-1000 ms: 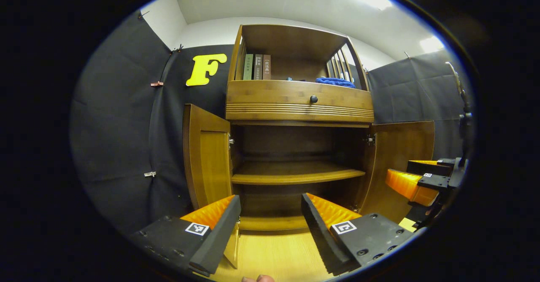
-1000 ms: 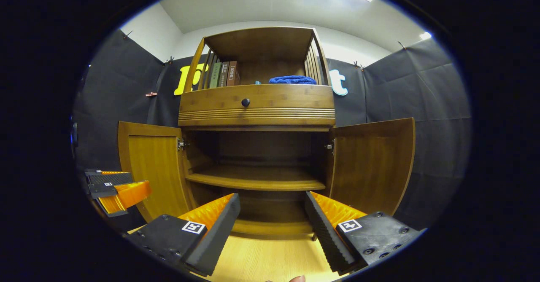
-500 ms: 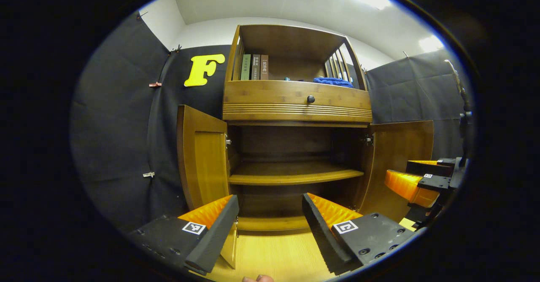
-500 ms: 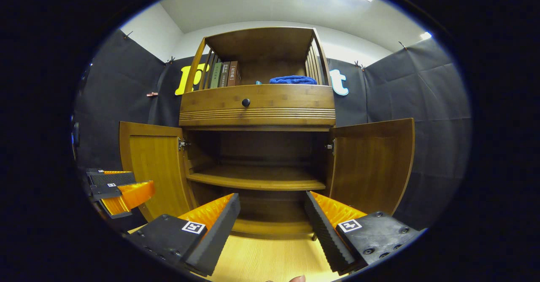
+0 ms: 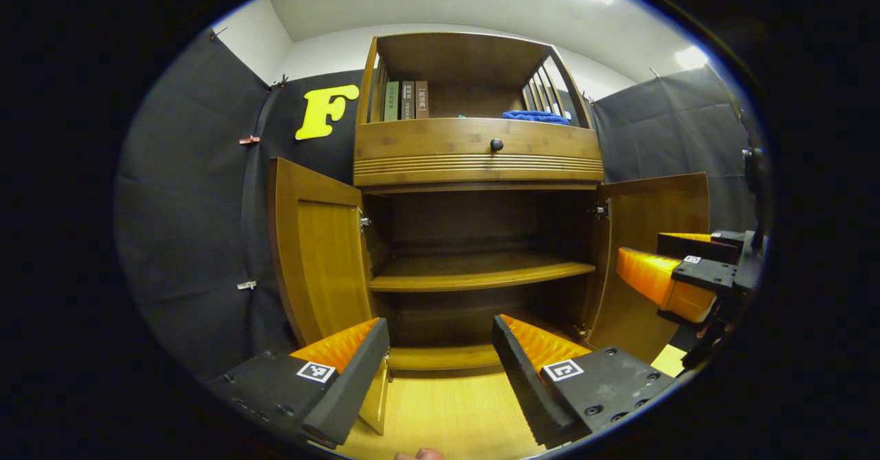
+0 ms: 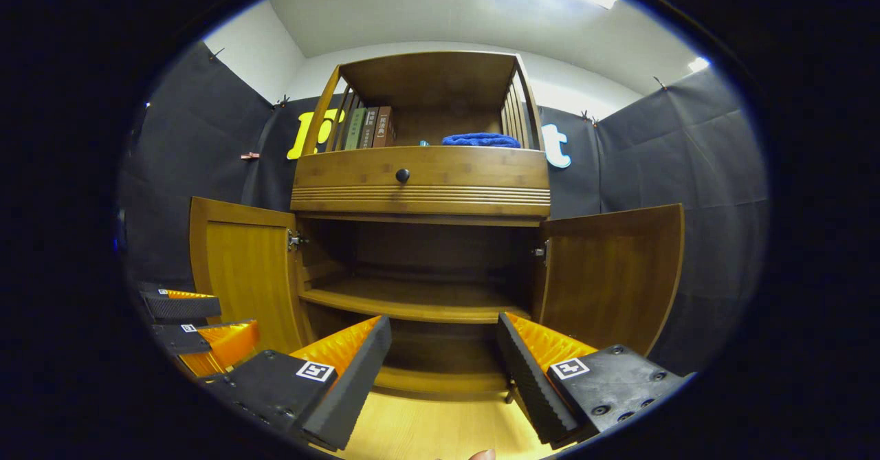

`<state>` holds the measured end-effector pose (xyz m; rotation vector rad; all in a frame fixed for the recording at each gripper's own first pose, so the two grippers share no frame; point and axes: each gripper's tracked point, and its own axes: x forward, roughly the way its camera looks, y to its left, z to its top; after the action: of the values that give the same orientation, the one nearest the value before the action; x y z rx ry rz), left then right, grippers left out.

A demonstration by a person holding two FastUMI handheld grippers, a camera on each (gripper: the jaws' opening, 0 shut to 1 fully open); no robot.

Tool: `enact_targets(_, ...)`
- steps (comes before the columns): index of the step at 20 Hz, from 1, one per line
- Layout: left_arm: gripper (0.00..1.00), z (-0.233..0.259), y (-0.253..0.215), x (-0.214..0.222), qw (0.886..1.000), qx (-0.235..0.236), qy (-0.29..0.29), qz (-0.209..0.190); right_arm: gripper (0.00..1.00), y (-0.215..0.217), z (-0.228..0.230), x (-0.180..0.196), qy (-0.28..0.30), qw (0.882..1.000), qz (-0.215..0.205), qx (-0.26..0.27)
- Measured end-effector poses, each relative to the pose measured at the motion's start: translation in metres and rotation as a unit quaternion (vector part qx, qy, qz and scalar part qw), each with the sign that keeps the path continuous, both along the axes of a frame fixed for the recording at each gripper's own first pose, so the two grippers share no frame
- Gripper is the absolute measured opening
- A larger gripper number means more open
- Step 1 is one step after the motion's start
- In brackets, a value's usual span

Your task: Open the right door of the double-door shoe cabinet with the right hand, and open the left door with the left hand.

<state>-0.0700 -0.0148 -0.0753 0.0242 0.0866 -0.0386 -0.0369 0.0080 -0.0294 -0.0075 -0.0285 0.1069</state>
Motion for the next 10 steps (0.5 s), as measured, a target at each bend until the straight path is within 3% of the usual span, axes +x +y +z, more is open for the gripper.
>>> enact_targets(10, 0.93, -0.006, -0.003, -0.001, 1.0, -0.008, 0.01, -0.004, 0.98, 0.013, 0.0, 0.016, 0.009, 1.0, 0.007, -0.005)
